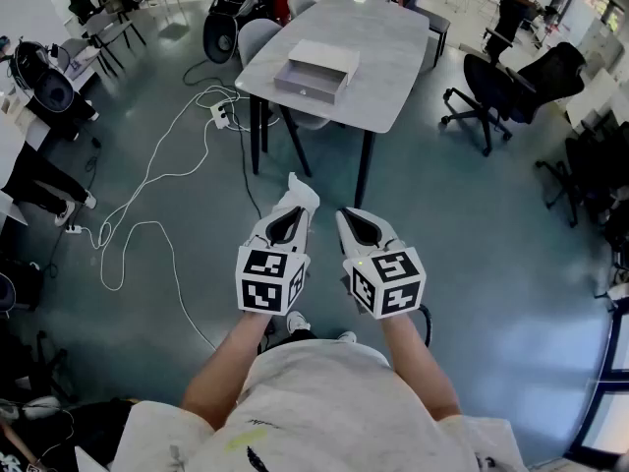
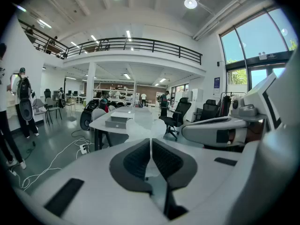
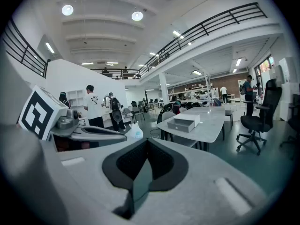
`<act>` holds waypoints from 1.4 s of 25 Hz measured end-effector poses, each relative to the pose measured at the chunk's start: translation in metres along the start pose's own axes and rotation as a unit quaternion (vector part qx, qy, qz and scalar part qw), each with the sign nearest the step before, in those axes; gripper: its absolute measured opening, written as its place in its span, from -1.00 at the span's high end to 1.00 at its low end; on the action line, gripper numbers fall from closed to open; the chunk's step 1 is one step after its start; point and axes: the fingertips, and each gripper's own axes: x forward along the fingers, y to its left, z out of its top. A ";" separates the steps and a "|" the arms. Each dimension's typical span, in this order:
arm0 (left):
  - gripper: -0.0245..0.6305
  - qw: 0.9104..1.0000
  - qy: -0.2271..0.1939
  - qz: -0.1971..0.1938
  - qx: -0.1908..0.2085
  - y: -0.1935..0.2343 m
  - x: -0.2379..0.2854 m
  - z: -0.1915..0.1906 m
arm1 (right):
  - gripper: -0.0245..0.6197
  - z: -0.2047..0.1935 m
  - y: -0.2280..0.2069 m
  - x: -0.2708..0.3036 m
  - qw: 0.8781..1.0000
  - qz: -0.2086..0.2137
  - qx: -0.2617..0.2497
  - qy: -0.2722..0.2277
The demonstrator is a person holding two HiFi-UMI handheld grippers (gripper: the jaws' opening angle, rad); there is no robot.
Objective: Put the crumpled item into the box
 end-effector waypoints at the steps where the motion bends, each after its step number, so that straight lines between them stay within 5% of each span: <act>1: 0.86 1.000 0.001 -0.001 0.000 0.001 0.001 -0.001 | 0.91 -0.001 0.000 0.001 1.000 0.001 0.003 0.000; 24: 0.86 1.000 0.006 -0.011 -0.026 0.075 0.018 0.001 | 0.91 0.011 0.017 0.070 1.000 -0.008 0.010 0.010; 35: 0.86 0.999 0.020 0.003 -0.032 0.096 0.065 0.009 | 0.91 0.020 -0.022 0.109 1.000 0.002 0.020 0.009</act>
